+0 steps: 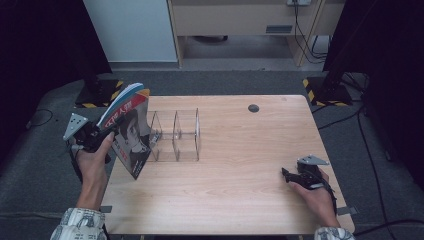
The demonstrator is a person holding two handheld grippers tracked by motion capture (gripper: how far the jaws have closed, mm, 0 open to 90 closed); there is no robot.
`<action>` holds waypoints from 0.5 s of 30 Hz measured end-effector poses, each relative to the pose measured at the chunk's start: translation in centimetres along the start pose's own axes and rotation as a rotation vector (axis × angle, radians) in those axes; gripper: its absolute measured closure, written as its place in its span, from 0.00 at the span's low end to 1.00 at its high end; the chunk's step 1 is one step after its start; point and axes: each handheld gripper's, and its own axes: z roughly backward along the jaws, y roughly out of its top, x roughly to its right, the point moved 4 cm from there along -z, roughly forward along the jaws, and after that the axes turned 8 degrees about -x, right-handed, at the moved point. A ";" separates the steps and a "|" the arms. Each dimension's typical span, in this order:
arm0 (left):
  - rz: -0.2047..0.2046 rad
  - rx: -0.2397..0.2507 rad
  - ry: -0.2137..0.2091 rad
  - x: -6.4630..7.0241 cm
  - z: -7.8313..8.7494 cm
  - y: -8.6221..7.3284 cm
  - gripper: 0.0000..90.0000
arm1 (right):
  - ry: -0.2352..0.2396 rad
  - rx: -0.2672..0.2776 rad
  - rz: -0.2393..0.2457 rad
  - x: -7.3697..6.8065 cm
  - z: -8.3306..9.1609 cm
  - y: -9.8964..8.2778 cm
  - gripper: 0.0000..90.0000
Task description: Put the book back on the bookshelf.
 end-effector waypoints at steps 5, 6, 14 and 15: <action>-0.005 -0.004 -0.007 0.0 0.1 -0.2 0.32 | 0.000 0.000 0.000 0.0 0.0 0.0 0.34; -0.004 -0.004 -0.007 0.0 0.1 -0.3 0.31 | 0.000 0.000 0.000 0.0 0.0 0.0 0.34; -0.002 0.004 -0.004 0.3 0.3 -0.4 0.22 | 0.001 -0.001 0.001 0.0 0.0 0.0 0.34; -0.002 0.004 -0.004 0.3 0.3 -0.4 0.21 | 0.001 -0.001 0.001 0.0 0.0 0.0 0.34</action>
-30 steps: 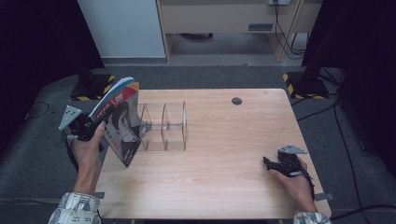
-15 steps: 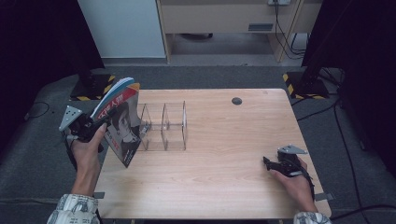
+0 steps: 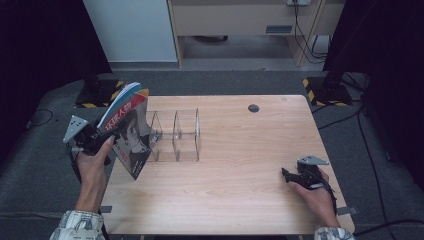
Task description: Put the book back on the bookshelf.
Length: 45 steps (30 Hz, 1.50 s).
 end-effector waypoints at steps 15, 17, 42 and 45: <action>-0.036 0.012 0.006 0.9 0.8 -0.6 0.07 | 0.000 0.000 0.001 0.0 0.0 0.0 0.34; -0.040 0.007 0.008 0.9 0.9 -0.8 0.06 | 0.001 0.000 0.001 0.0 0.0 0.0 0.34; -0.055 -0.001 0.025 0.5 2.6 -1.6 0.05 | 0.002 -0.001 0.002 0.0 0.0 0.0 0.33; -0.072 0.006 0.024 0.7 2.9 -0.8 0.05 | 0.002 -0.001 0.002 0.0 0.0 0.0 0.33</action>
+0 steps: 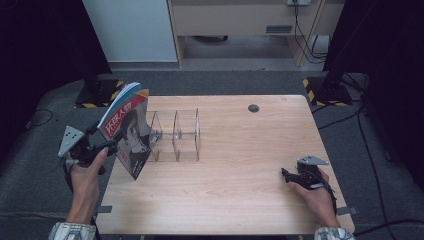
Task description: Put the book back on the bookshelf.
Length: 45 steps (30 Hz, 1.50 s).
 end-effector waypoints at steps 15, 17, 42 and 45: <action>-0.061 0.001 0.002 0.2 0.9 3.2 0.06 | -0.001 0.000 0.001 0.0 0.0 0.0 0.33; -0.067 -0.001 0.001 0.3 1.0 3.6 0.06 | -0.001 0.000 0.001 0.0 0.0 0.0 0.33; -0.176 -0.007 -0.064 4.6 1.2 8.7 0.06 | 0.000 0.000 0.001 0.0 0.0 0.0 0.33; -0.187 -0.023 -0.077 5.4 1.0 8.9 0.07 | 0.000 0.000 0.002 0.0 0.0 0.0 0.33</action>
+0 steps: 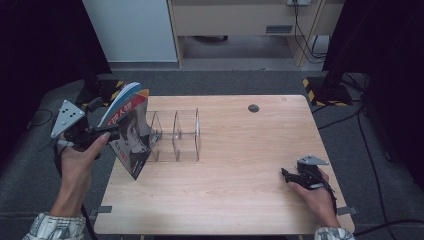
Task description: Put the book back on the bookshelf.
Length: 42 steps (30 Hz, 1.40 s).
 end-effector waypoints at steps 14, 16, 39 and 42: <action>-0.036 -0.029 -0.068 3.1 -2.1 0.5 0.06 | 0.001 0.000 0.000 0.0 0.0 0.0 0.33; -0.041 -0.040 -0.073 3.5 -2.6 0.4 0.06 | 0.001 -0.001 0.000 0.0 0.0 0.0 0.33; -0.019 -0.139 -0.150 6.8 -7.1 -2.4 0.06 | 0.002 0.001 -0.001 0.0 0.0 0.0 0.32; -0.013 -0.148 -0.157 7.0 -7.5 -2.9 0.06 | 0.001 0.001 -0.001 0.0 0.0 0.0 0.32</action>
